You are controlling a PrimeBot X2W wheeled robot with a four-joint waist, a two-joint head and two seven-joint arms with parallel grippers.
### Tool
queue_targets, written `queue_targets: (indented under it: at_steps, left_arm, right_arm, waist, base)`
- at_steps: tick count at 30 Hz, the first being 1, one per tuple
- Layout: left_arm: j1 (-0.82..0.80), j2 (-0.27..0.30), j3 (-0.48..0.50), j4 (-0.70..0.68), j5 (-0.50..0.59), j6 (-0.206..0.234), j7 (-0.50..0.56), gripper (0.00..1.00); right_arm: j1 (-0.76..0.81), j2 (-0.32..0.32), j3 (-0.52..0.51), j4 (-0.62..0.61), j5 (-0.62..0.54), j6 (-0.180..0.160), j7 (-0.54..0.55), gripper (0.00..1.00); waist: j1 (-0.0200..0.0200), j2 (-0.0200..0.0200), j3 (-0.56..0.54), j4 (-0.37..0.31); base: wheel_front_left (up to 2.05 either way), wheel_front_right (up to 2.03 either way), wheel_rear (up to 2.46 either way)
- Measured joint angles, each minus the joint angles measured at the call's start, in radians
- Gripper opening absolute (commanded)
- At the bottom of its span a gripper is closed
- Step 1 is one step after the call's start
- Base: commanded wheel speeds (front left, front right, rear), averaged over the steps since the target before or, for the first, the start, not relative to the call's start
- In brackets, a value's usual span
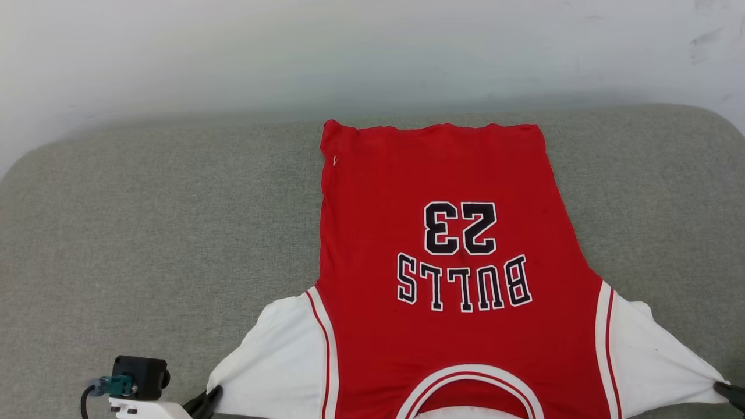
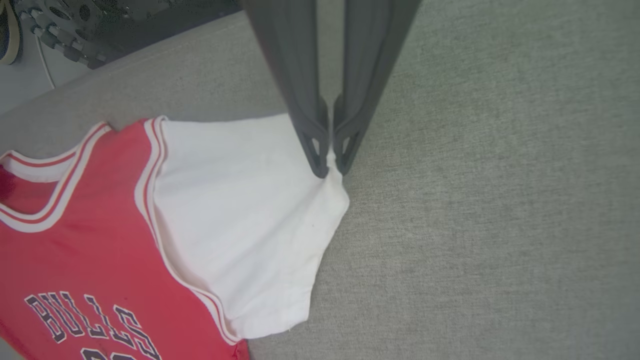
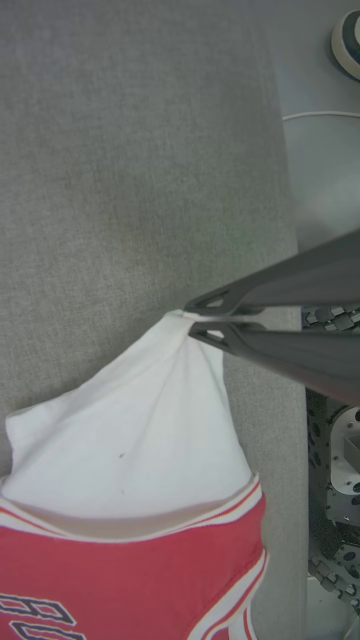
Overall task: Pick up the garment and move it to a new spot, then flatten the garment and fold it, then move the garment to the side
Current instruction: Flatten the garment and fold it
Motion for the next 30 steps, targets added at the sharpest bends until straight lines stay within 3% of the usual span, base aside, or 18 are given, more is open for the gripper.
queue_targets:
  at_steps: [8, 9, 10, 20, 30]
  left_arm:
    - [0.005, 0.016, -0.023, -0.125, 0.015, 0.024, 0.048, 0.0]
    - [0.005, 0.02, -0.029, -0.145, 0.022, 0.028, 0.054, 0.0]
    - [0.005, 0.024, -0.033, -0.167, 0.028, 0.031, 0.06, 0.0]
    - [-0.024, 0.089, -0.061, -0.381, 0.098, 0.062, 0.155, 0.0]
    - [-0.123, 0.083, -0.097, -0.495, 0.154, 0.056, 0.196, 0.0]
  right_arm:
    - [0.011, 0.055, -0.08, -0.116, -0.081, 0.0, 0.125, 0.0]
    - [0.005, 0.061, -0.086, -0.134, -0.081, 0.0, 0.147, 0.85]
    - [-0.001, 0.065, -0.088, -0.157, -0.078, -0.001, 0.164, 1.0]
    - [-0.275, 0.064, -0.093, -0.322, -0.09, -0.001, 0.288, 1.0]
    - [-0.689, 0.016, -0.069, -0.171, -0.208, -0.001, 0.392, 1.0]
  waist:
    - [0.0001, 0.0, 0.054, 0.008]
    - [0.0001, 0.0, 0.064, 0.009]
    - [0.0002, 0.0, 0.075, 0.011]
    - [0.0003, 0.0, 0.227, 0.056]
    - [0.0004, -0.0001, 0.416, 0.153]
  base:
    - [0.0, 0.0, 0.0]
    - [0.0, 0.0, 0.0]
    - [0.0, 0.0, 0.0]
    - [0.0, 0.0, 0.0]
    - [0.0, 0.0, 0.0]
